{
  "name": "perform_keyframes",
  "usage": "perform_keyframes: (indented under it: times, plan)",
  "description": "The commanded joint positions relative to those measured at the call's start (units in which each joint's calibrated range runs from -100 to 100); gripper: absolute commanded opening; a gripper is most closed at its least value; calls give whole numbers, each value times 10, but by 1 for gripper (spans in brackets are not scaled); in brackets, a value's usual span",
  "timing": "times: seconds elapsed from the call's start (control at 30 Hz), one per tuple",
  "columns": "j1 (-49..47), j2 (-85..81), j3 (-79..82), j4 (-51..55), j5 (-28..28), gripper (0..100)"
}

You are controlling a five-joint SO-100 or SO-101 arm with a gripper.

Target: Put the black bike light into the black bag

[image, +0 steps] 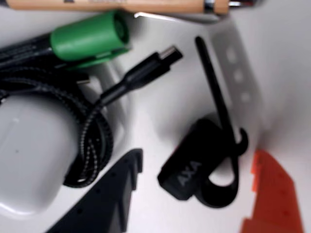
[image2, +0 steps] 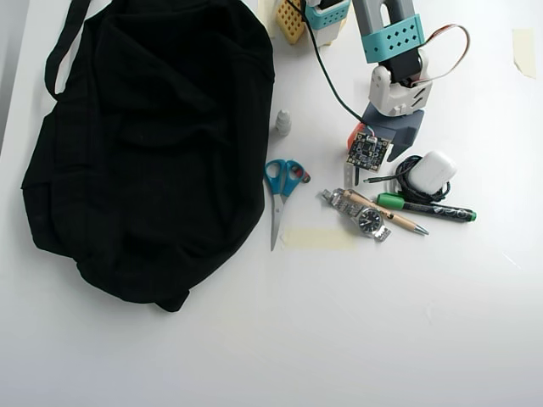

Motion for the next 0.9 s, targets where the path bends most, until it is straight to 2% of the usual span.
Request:
perform_keyframes:
  times: [0.0, 0.73, 0.87]
  plan:
    - [5, -3, 3, 17, 2, 29]
    - [27, 8, -9, 20, 0, 29]
    - [24, 8, -9, 20, 0, 22]
